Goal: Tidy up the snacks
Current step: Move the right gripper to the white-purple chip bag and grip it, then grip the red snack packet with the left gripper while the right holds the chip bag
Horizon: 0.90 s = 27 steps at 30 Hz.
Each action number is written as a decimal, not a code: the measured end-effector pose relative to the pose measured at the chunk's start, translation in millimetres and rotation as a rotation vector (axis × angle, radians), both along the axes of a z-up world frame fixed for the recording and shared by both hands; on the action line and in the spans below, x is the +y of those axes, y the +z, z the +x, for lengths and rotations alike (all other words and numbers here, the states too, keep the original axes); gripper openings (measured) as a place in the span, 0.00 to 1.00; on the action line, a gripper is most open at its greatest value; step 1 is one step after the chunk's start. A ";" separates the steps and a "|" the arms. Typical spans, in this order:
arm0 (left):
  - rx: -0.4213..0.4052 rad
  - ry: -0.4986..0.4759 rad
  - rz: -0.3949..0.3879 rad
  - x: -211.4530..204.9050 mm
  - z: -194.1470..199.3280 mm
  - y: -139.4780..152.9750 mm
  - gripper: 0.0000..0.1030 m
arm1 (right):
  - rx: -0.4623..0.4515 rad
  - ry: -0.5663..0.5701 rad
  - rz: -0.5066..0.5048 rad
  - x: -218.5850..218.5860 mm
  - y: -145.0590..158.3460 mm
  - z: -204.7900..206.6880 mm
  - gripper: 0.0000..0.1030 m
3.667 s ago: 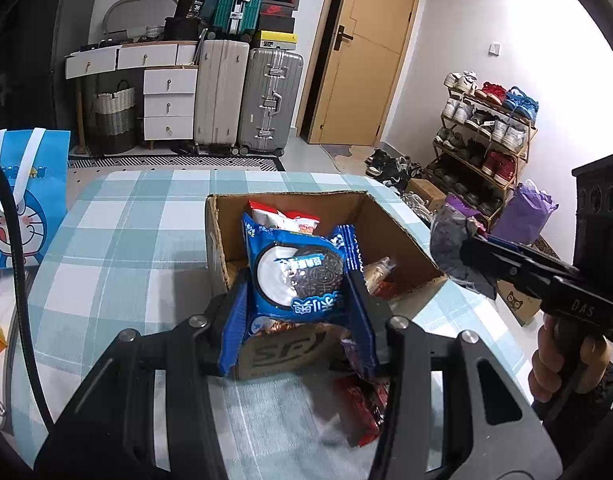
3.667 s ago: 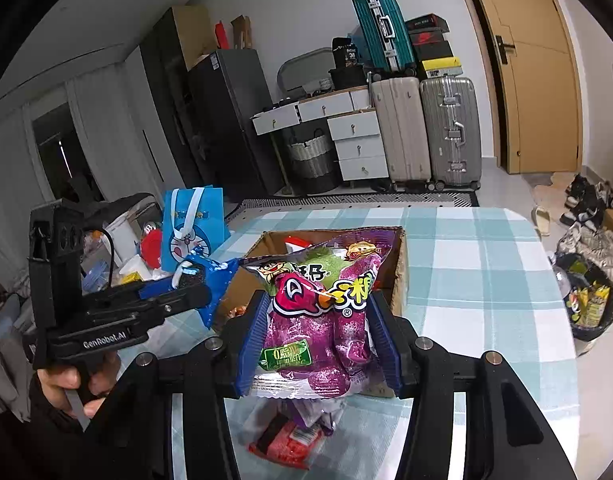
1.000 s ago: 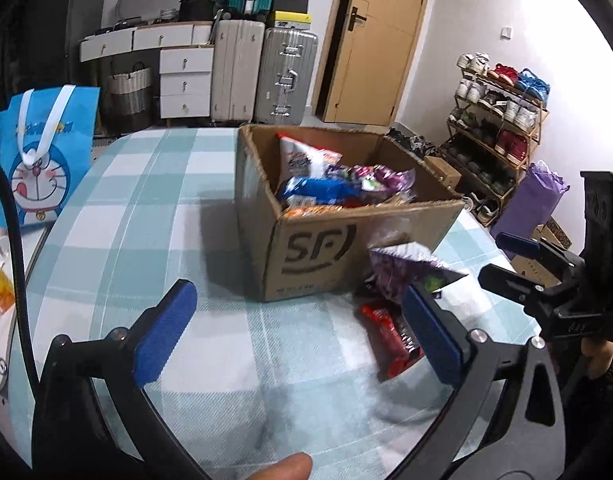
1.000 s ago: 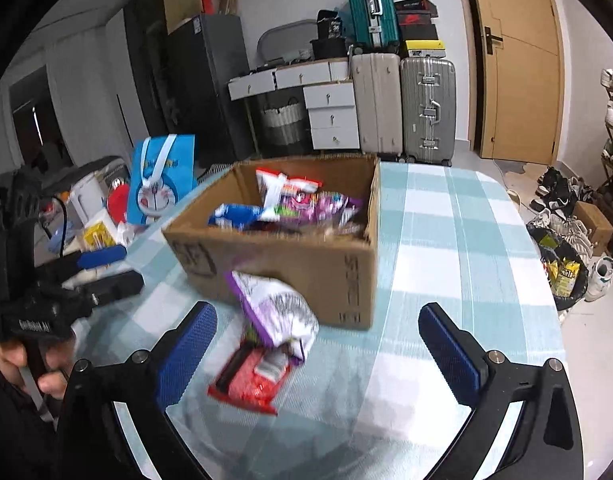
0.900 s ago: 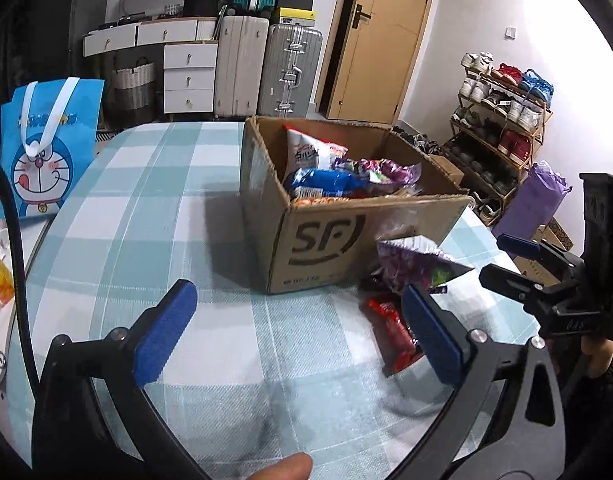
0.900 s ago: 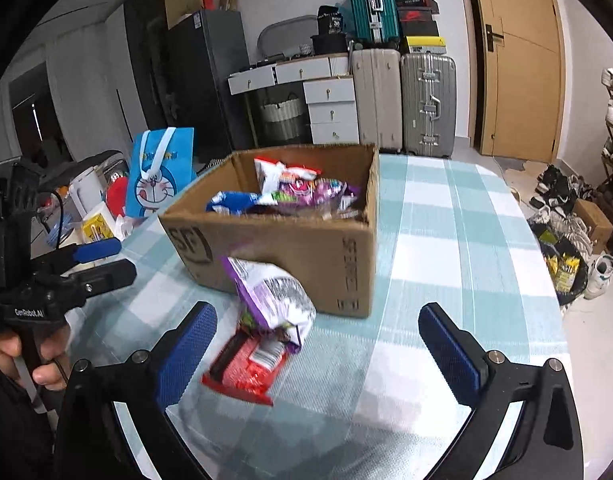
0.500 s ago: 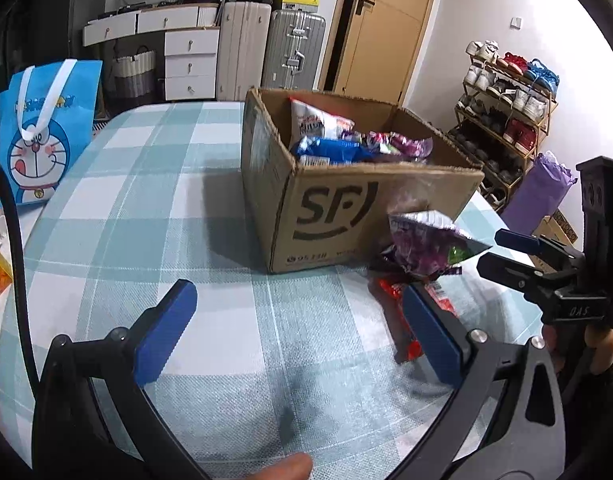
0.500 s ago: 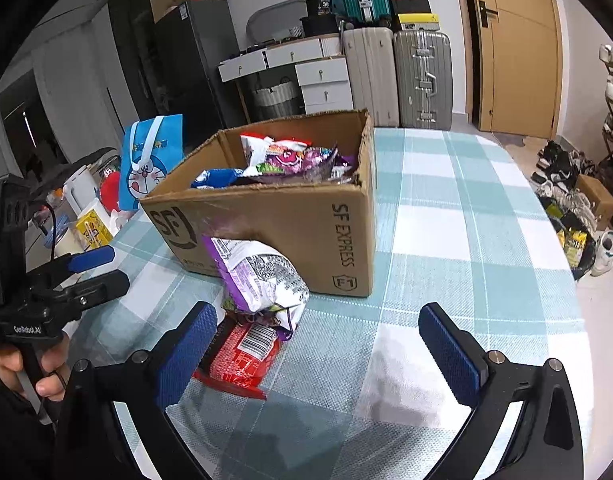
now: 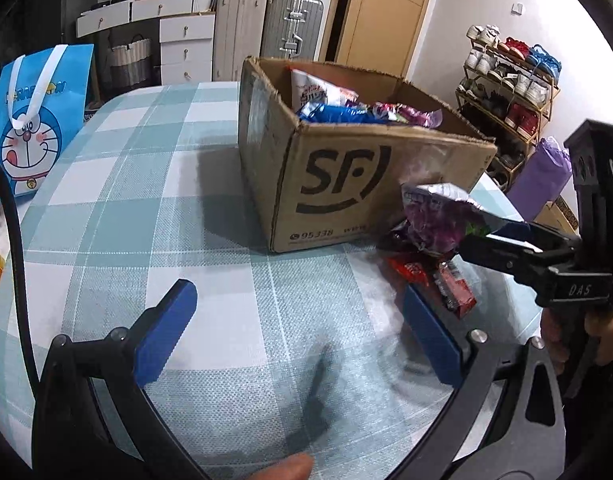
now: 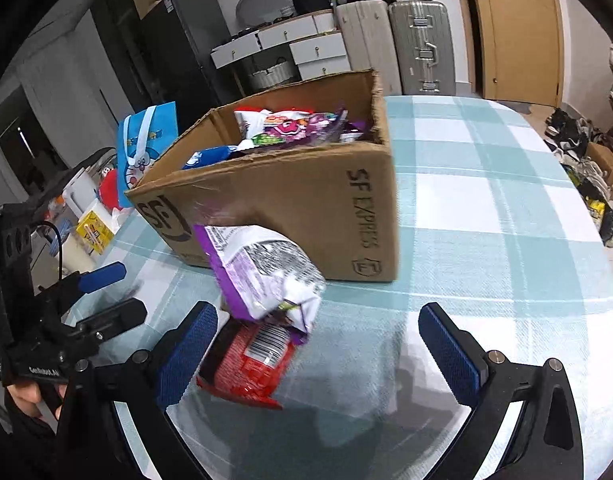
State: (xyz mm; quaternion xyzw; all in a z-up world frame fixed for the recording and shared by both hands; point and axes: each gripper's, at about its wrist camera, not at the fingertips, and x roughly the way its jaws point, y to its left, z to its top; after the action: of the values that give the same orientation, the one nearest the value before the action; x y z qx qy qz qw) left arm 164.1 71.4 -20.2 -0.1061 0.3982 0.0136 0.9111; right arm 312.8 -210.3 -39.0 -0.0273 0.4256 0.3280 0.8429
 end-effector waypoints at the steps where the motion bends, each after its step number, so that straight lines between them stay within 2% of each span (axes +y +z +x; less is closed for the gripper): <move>1: 0.004 0.002 -0.004 1.2 0.4 -1.0 0.99 | 0.003 0.000 -0.004 3.0 -0.8 0.3 1.00; 12: 0.016 0.003 -0.034 8.7 2.1 -7.9 0.99 | -0.029 0.049 0.015 28.5 0.2 -0.1 0.97; 18: 0.015 0.005 -0.034 8.8 2.4 -8.3 0.99 | -0.010 0.055 0.004 38.0 -6.3 4.4 0.80; 19: 0.014 0.004 -0.035 8.8 2.5 -8.4 0.99 | -0.005 0.056 0.012 38.2 -6.7 5.0 0.73; 21: 0.017 0.002 -0.039 8.7 2.8 -9.2 0.99 | -0.009 0.053 0.017 37.6 -5.8 5.9 0.67; 27: 0.018 -0.009 -0.032 5.1 2.5 -8.8 0.99 | -0.033 0.052 0.014 36.5 -4.6 1.9 0.59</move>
State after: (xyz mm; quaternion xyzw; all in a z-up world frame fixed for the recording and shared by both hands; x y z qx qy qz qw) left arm 166.5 76.5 -29.0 -0.1186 0.4069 0.0043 0.9057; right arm 314.7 -173.8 -43.6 -0.0379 0.4085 0.3522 0.8412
